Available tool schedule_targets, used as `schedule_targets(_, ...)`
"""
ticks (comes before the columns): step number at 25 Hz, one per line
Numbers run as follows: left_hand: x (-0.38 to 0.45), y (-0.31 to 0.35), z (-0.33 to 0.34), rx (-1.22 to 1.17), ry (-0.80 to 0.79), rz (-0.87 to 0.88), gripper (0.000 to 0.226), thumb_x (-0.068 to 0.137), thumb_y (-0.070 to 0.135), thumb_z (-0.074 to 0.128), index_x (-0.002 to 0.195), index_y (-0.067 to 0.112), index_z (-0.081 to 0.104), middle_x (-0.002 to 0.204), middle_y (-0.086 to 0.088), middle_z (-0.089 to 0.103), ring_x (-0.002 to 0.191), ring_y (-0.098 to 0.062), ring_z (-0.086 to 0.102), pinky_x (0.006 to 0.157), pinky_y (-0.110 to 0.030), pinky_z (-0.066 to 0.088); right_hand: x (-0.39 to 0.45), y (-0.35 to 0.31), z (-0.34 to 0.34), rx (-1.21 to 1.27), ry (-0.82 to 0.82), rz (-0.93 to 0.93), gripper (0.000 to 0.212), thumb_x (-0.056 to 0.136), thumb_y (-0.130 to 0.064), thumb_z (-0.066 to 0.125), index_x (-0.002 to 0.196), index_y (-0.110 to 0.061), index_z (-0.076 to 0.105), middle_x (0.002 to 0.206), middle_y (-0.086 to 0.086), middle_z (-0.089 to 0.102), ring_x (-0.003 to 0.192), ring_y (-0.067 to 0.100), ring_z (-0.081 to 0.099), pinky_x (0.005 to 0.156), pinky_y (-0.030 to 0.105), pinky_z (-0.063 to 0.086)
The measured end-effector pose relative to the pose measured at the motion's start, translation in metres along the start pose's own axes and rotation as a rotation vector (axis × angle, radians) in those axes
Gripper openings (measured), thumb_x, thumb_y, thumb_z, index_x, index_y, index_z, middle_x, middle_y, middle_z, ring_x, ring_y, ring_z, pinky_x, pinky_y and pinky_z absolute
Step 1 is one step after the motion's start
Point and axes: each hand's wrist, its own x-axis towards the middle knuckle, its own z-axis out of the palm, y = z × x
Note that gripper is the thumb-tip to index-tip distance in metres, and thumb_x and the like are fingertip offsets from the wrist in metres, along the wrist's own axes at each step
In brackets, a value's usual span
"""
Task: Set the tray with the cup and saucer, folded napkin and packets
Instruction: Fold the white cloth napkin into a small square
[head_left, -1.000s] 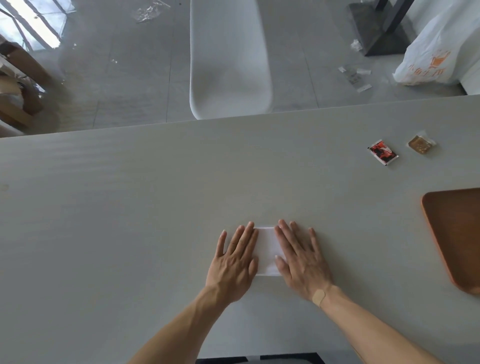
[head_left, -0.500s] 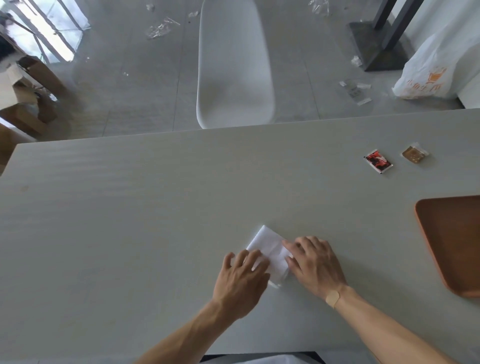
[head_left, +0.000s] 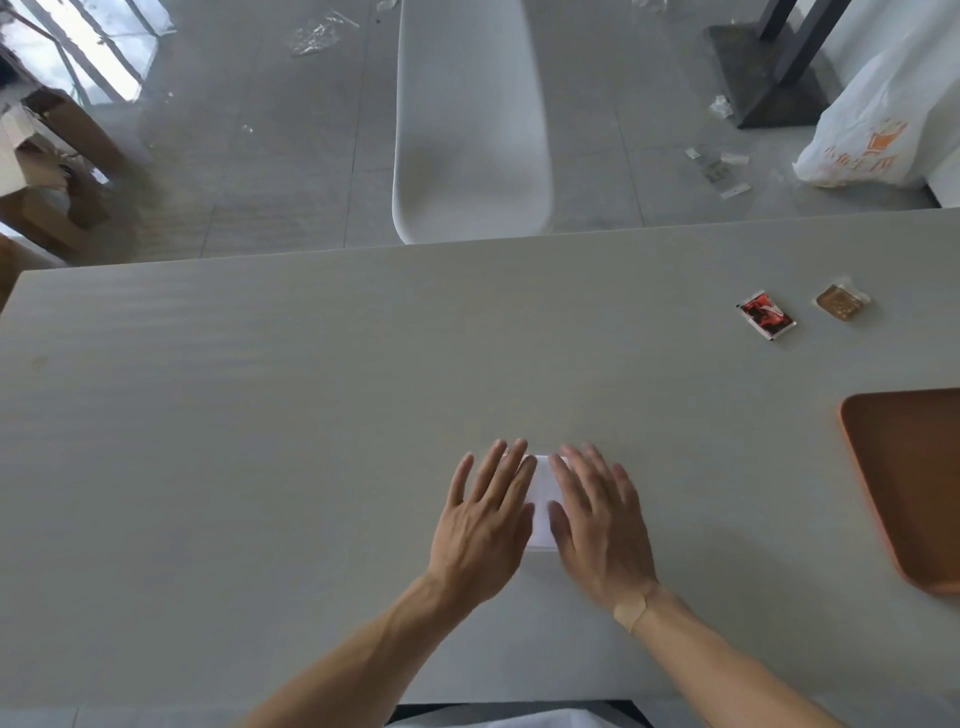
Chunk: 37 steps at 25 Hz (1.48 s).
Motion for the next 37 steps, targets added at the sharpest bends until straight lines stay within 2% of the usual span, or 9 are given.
schedule_targets(2, 0.011, 0.006, 0.006, 0.016, -0.046, -0.046, 0.054, 0.102, 0.029, 0.031, 0.153, 0.01, 0.028, 0.162, -0.006, 0.018, 0.151, -0.024, 0.011, 0.121, -0.051, 0.013, 0.011, -0.009, 0.009, -0.042, -0.092, -0.032, 0.054, 0.096, -0.03, 0.034, 0.143, -0.006, 0.045, 0.153, 0.009, 0.041, 0.143, 0.03, 0.035, 0.112, 0.057, 0.032)
schedule_targets(5, 0.013, 0.001, 0.023, 0.054, -0.109, -0.076, 0.058, 0.102, 0.032, 0.024, 0.155, 0.01, 0.019, 0.163, -0.006, 0.008, 0.151, -0.024, 0.006, 0.121, -0.052, 0.009, 0.013, -0.004, 0.024, -0.109, -0.172, -0.017, 0.059, 0.094, -0.029, 0.03, 0.148, -0.007, 0.036, 0.158, 0.007, 0.03, 0.145, 0.029, 0.029, 0.115, 0.056, 0.024)
schedule_targets(9, 0.016, -0.003, 0.031, 0.057, -0.128, -0.063, 0.059, 0.102, 0.036, 0.021, 0.155, 0.011, 0.015, 0.164, -0.007, 0.01, 0.151, -0.024, 0.004, 0.118, -0.047, 0.006, 0.012, -0.004, 0.032, -0.132, -0.216, 0.011, 0.061, 0.094, -0.031, 0.029, 0.15, -0.009, 0.031, 0.16, 0.005, 0.025, 0.146, 0.03, 0.025, 0.113, 0.055, 0.021)
schedule_targets(14, 0.003, -0.02, 0.024, 0.056, -0.125, -0.03, 0.061, 0.102, 0.04, 0.028, 0.155, 0.011, 0.017, 0.164, -0.006, 0.011, 0.151, -0.021, 0.007, 0.118, -0.054, 0.009, 0.006, 0.01, 0.024, -0.076, -0.23, -0.022, 0.065, 0.096, -0.042, 0.032, 0.152, -0.011, 0.026, 0.162, 0.004, 0.019, 0.148, 0.028, 0.02, 0.116, 0.052, 0.016)
schedule_targets(20, -0.013, -0.035, 0.028, 0.068, -0.161, -0.065, 0.066, 0.1, 0.049, 0.02, 0.156, 0.014, 0.012, 0.164, -0.003, 0.01, 0.151, -0.019, 0.007, 0.119, -0.054, 0.008, -0.007, 0.025, 0.028, -0.101, -0.242, -0.066, 0.068, 0.096, -0.047, 0.027, 0.155, -0.014, 0.016, 0.164, 0.001, 0.014, 0.15, 0.025, 0.014, 0.119, 0.051, 0.016)
schedule_targets(25, -0.012, -0.031, 0.023, 0.095, -0.151, -0.05, 0.066, 0.099, 0.048, 0.024, 0.154, 0.01, 0.021, 0.163, -0.005, 0.015, 0.15, -0.023, 0.015, 0.116, -0.057, 0.012, -0.006, 0.021, 0.023, -0.107, -0.244, -0.05, 0.069, 0.095, -0.047, 0.032, 0.153, -0.013, 0.023, 0.162, 0.002, 0.019, 0.149, 0.025, 0.018, 0.116, 0.051, 0.021)
schedule_targets(31, 0.005, -0.035, 0.003, 0.09, -0.226, -0.038, 0.074, 0.097, 0.055, 0.026, 0.155, 0.011, 0.016, 0.16, -0.005, 0.026, 0.147, -0.025, 0.021, 0.117, -0.06, 0.0, 0.01, 0.022, 0.005, -0.062, -0.22, -0.057, 0.069, 0.086, -0.051, 0.045, 0.144, -0.013, 0.046, 0.147, 0.002, 0.049, 0.136, 0.026, 0.045, 0.111, 0.044, 0.03)
schedule_targets(34, 0.03, -0.042, -0.016, 0.064, -0.238, -0.052, 0.066, 0.094, 0.051, 0.041, 0.151, 0.02, 0.028, 0.145, -0.002, 0.041, 0.131, -0.025, 0.041, 0.112, -0.048, 0.019, 0.033, 0.024, -0.012, -0.045, -0.348, -0.014, 0.07, 0.082, -0.052, 0.054, 0.145, -0.025, 0.042, 0.142, -0.005, 0.05, 0.132, 0.02, 0.044, 0.102, 0.036, 0.035)
schedule_targets(37, 0.054, -0.041, -0.034, 0.061, -0.306, -0.05, 0.052, 0.088, 0.04, 0.055, 0.138, 0.029, 0.047, 0.13, -0.002, 0.05, 0.12, -0.023, 0.048, 0.1, -0.038, 0.03, 0.051, 0.019, -0.021, -0.058, -0.451, 0.011, 0.065, 0.08, -0.047, 0.058, 0.141, -0.031, 0.043, 0.132, -0.005, 0.049, 0.123, 0.02, 0.042, 0.098, 0.034, 0.035)
